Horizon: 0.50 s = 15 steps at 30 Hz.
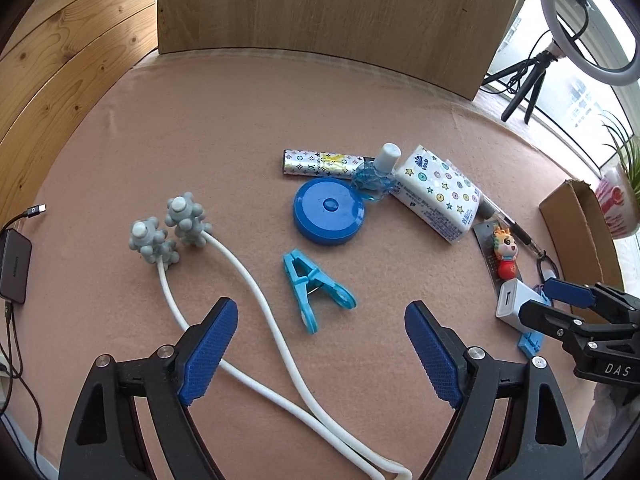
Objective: Organize objects
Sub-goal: 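Move the left tool to the blue clothespin while the right tool approaches the white charger, then grasp the blue clothespin with the left tool while the right tool grasps the white charger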
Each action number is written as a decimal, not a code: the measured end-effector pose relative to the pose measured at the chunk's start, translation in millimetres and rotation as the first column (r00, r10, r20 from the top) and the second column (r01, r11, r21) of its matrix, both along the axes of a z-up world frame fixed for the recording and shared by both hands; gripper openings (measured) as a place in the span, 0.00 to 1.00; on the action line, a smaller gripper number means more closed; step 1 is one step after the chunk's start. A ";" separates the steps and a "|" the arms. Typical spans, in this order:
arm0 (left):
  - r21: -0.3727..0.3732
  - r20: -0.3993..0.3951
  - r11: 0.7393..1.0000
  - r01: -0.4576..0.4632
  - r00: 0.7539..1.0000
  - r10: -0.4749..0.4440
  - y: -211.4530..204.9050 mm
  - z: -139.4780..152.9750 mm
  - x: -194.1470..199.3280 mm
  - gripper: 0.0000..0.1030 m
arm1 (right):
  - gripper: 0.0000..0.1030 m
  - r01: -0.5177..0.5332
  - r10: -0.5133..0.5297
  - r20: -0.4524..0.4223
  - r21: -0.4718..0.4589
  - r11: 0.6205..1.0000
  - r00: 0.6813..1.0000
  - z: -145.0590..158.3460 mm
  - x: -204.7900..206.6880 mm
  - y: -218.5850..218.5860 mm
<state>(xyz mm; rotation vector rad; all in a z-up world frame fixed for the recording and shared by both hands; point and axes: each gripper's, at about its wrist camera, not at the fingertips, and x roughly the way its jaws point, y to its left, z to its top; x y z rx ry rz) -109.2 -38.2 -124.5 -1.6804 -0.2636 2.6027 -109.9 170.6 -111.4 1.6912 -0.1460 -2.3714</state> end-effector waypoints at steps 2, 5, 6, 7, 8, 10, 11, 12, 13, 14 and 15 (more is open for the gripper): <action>-0.015 0.013 1.000 0.005 1.000 -0.005 4.5 -5.7 -6.6 0.79 | 0.66 -0.004 0.004 0.009 0.014 1.000 1.000 -3.3 -2.9 -2.5; -0.020 0.027 1.000 0.003 1.000 -0.002 6.9 -13.6 -14.1 0.75 | 0.66 -0.010 0.009 0.021 0.030 0.999 1.000 -7.1 -5.6 -6.2; -0.021 0.029 1.000 0.004 1.000 -0.003 8.0 -15.3 -15.7 0.74 | 0.66 -0.013 0.012 0.022 0.035 0.999 1.000 -8.1 -6.2 -8.0; -0.026 0.032 1.000 0.007 0.999 -0.006 9.0 -17.4 -16.4 0.71 | 0.66 -0.016 0.015 0.021 0.042 0.999 1.000 -8.8 -6.3 -10.2; -0.034 0.035 0.999 0.009 0.999 -0.008 10.3 -19.1 -17.4 0.67 | 0.66 -0.020 0.019 0.020 0.049 0.999 1.000 -9.4 -6.6 -11.9; -0.054 0.026 0.998 0.013 1.000 -0.011 11.5 -20.0 -17.7 0.65 | 0.66 -0.025 0.024 0.021 0.058 0.998 0.999 -10.9 -6.6 -13.7; -0.059 0.025 0.998 0.012 1.000 -0.010 11.4 -20.2 -17.9 0.63 | 0.66 -0.026 0.025 0.023 0.061 0.998 0.999 -11.8 -6.7 -13.9; -0.060 0.025 0.998 0.008 1.000 -0.006 10.6 -20.3 -18.0 0.62 | 0.66 -0.028 0.026 0.027 0.062 0.998 0.999 -13.0 -6.6 -14.5; -0.055 0.026 0.998 0.003 1.000 -0.002 8.6 -19.9 -17.1 0.62 | 0.66 -0.030 0.028 0.030 0.065 0.997 0.999 -13.7 -6.5 -14.4; -0.049 0.024 0.999 0.000 1.000 0.001 5.8 -18.9 -15.8 0.62 | 0.66 -0.031 0.029 0.031 0.070 0.997 0.999 -14.0 -6.8 -14.4; -0.052 0.019 0.999 -0.006 1.000 0.007 3.1 -17.3 -13.6 0.62 | 0.66 -0.033 0.031 0.031 0.074 0.997 0.999 -14.7 -6.7 -14.7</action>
